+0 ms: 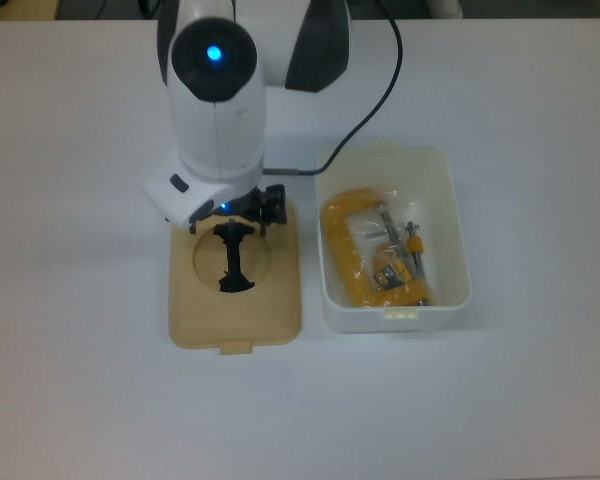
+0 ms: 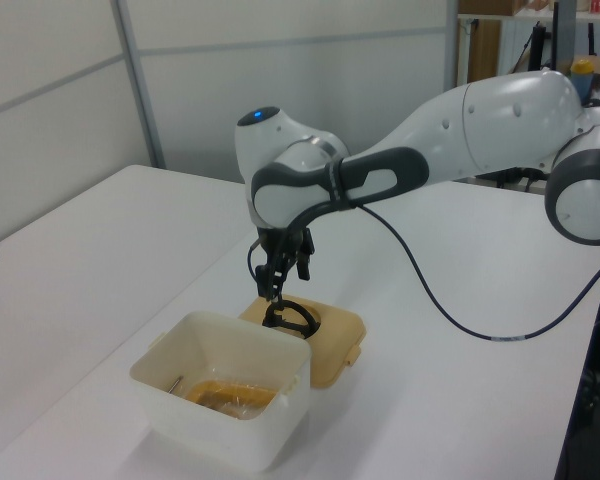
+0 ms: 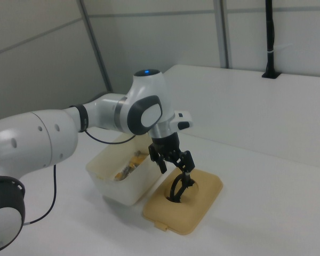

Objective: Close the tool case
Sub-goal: 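Close the gripper on the black handle of the tan lid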

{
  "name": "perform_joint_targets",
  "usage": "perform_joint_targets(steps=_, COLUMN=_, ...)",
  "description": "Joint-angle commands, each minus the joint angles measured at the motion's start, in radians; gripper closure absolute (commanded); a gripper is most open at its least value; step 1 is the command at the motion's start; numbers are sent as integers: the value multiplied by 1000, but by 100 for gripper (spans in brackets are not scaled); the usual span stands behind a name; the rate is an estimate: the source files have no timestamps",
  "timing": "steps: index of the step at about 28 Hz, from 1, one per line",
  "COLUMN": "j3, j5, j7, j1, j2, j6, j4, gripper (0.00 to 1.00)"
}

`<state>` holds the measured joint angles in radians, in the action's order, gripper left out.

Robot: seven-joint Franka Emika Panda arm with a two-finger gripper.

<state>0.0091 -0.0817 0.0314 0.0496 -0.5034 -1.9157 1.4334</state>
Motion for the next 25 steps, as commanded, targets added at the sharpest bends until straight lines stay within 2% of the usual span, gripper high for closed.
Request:
perform_joint_targets(steps=1, j3=-3, j5=-33, j7=39, j1=12, j2=-7, j6=-58, j4=39, gripper=0)
perform_joint_targets(steps=11, j3=-3, j5=-33, j7=41, j1=12, j2=-33, j6=-60, j4=39, gripper=1)
perform_joint_targets(steps=13, j3=-3, j5=-33, j7=42, j1=12, j2=-37, j6=-60, j4=39, gripper=8)
perform_joint_targets(steps=14, j3=-3, j5=-33, j7=51, j1=12, j2=-38, j6=-60, j4=39, gripper=18)
perform_joint_targets(steps=17, j3=-3, j5=-33, j7=64, j1=12, j2=-38, j6=-60, j4=36, gripper=35)
perform_joint_targets(steps=20, j3=-3, j5=-33, j7=65, j1=12, j2=-38, j6=-60, j4=35, gripper=49)
perform_joint_targets(steps=25, j3=-3, j5=-32, j7=65, j1=12, j2=-37, j6=-59, j4=33, gripper=53)
